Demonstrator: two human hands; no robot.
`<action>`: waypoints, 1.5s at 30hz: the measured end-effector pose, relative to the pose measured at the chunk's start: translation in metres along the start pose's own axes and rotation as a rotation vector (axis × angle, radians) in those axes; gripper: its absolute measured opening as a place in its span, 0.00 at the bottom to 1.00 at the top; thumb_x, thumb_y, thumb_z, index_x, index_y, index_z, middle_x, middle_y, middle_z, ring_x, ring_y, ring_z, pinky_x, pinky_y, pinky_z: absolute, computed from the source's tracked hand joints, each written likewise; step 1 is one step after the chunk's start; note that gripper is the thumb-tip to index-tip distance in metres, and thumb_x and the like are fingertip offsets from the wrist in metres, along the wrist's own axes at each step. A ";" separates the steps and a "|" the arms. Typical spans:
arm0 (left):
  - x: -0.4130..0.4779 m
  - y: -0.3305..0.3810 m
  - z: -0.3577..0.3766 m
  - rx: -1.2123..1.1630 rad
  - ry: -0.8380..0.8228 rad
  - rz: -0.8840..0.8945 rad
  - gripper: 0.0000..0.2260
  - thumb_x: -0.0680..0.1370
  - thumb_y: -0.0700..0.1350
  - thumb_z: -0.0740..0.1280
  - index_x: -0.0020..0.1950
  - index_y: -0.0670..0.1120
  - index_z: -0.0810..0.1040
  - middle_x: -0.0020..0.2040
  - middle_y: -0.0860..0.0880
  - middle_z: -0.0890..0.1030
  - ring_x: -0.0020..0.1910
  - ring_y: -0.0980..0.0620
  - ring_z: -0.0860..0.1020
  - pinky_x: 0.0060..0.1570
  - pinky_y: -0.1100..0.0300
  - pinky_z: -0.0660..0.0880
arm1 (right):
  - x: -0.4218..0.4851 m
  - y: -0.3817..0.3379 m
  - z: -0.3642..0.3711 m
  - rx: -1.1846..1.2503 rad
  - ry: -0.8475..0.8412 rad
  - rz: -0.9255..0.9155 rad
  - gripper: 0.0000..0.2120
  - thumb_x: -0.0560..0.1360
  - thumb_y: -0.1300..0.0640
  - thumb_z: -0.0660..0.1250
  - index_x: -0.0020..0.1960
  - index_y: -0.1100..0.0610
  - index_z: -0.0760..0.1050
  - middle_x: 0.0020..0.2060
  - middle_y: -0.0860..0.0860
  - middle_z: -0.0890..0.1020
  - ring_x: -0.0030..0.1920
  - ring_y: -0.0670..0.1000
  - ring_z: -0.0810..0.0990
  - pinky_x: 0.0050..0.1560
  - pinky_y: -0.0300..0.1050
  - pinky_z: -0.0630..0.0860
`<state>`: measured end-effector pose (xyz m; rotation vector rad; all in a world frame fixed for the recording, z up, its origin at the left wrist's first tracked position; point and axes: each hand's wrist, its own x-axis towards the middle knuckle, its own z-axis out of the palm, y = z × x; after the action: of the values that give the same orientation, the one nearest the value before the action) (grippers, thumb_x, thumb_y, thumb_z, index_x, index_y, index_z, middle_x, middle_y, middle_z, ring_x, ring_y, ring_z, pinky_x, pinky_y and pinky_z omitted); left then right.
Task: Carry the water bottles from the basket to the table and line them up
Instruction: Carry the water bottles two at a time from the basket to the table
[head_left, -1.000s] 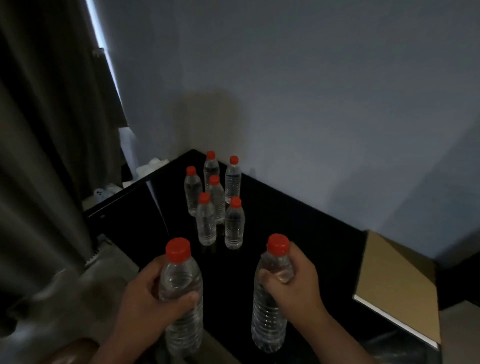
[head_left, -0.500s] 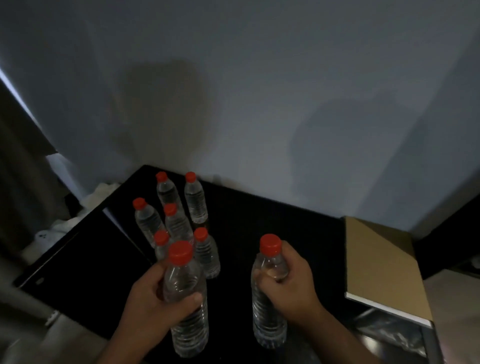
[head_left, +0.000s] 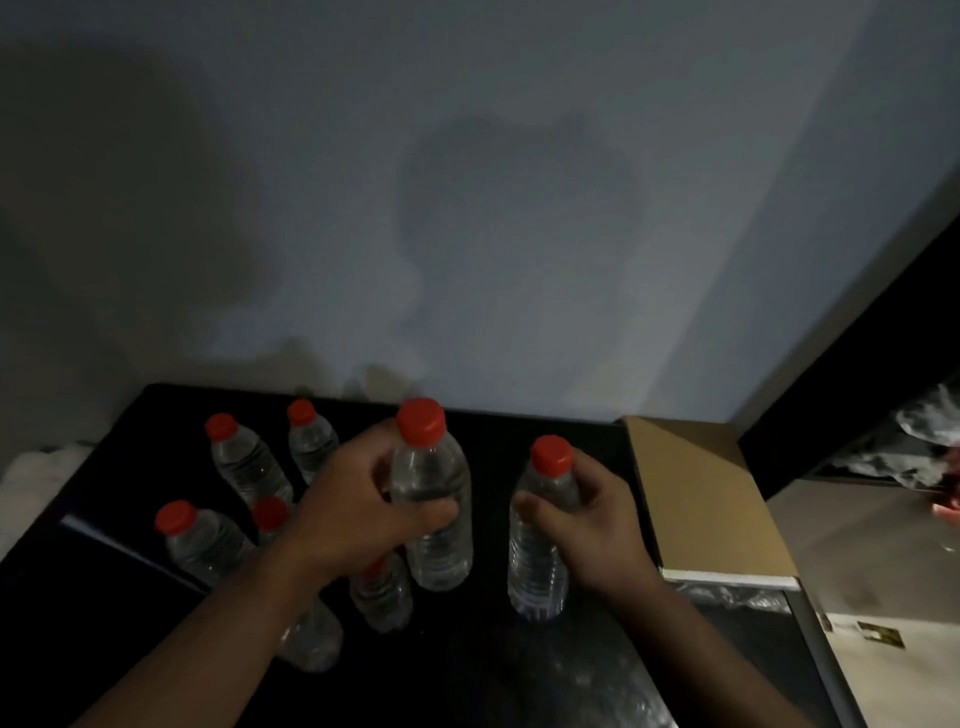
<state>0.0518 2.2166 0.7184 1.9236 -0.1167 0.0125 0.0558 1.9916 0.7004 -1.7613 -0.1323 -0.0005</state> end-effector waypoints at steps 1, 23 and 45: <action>0.012 -0.003 -0.006 0.026 -0.016 -0.009 0.19 0.61 0.40 0.81 0.46 0.52 0.79 0.41 0.60 0.84 0.39 0.62 0.82 0.39 0.72 0.75 | 0.008 0.000 0.004 0.012 0.017 0.019 0.08 0.69 0.67 0.75 0.44 0.59 0.78 0.37 0.53 0.82 0.37 0.45 0.81 0.40 0.36 0.78; 0.101 -0.125 -0.023 0.400 -0.189 -0.217 0.21 0.61 0.46 0.81 0.47 0.56 0.75 0.43 0.59 0.80 0.42 0.60 0.79 0.43 0.65 0.74 | 0.076 0.089 0.096 0.024 0.093 0.295 0.10 0.68 0.66 0.76 0.46 0.57 0.81 0.43 0.56 0.85 0.46 0.53 0.85 0.51 0.50 0.82; 0.105 -0.128 -0.029 0.575 -0.201 -0.160 0.12 0.66 0.44 0.75 0.48 0.49 0.79 0.44 0.53 0.82 0.46 0.52 0.80 0.48 0.57 0.76 | 0.068 0.111 0.093 -0.281 -0.103 0.284 0.24 0.67 0.59 0.77 0.52 0.39 0.70 0.47 0.42 0.80 0.48 0.37 0.80 0.49 0.33 0.75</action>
<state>0.1686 2.2800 0.6159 2.5009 -0.0999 -0.2824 0.1262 2.0677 0.5787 -2.0486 0.0471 0.2902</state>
